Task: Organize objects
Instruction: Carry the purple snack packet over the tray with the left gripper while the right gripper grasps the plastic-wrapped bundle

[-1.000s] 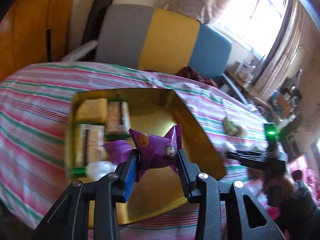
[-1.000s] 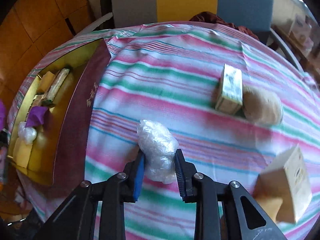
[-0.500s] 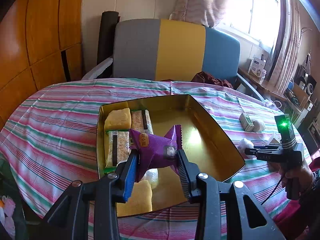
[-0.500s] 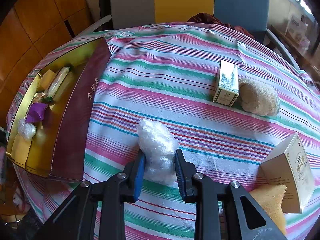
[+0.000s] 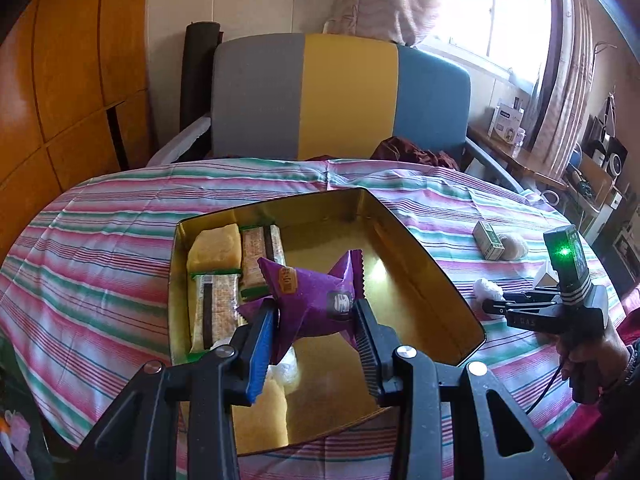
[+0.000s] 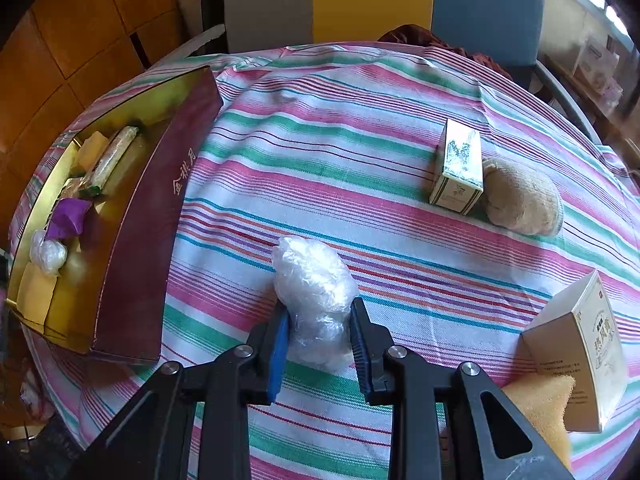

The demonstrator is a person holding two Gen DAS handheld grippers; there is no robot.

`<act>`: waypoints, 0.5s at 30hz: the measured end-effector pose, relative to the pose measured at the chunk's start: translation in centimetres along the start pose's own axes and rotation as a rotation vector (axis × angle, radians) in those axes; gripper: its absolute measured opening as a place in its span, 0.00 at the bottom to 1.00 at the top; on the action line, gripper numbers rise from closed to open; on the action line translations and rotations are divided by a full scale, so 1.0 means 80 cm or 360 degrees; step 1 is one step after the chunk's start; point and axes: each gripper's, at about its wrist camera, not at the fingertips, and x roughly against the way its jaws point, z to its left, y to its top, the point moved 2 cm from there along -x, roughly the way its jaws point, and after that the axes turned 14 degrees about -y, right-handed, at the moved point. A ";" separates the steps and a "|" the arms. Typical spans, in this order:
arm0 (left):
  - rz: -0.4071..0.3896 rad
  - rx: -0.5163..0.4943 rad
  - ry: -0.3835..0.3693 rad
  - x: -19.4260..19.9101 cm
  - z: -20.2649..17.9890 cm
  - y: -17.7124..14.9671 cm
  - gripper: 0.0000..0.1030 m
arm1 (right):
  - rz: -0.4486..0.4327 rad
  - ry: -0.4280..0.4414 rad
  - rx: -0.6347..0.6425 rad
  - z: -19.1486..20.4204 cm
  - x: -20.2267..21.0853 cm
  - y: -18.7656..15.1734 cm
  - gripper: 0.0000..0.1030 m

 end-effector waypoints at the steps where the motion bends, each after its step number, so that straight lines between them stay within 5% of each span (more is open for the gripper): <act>1: 0.0006 0.0002 -0.0003 -0.003 -0.001 0.001 0.37 | 0.0001 -0.0001 0.0002 0.000 0.000 0.000 0.28; 15: 0.0131 0.0138 -0.0092 -0.048 0.018 0.012 0.37 | 0.0004 -0.0029 0.0034 0.006 -0.002 -0.004 0.28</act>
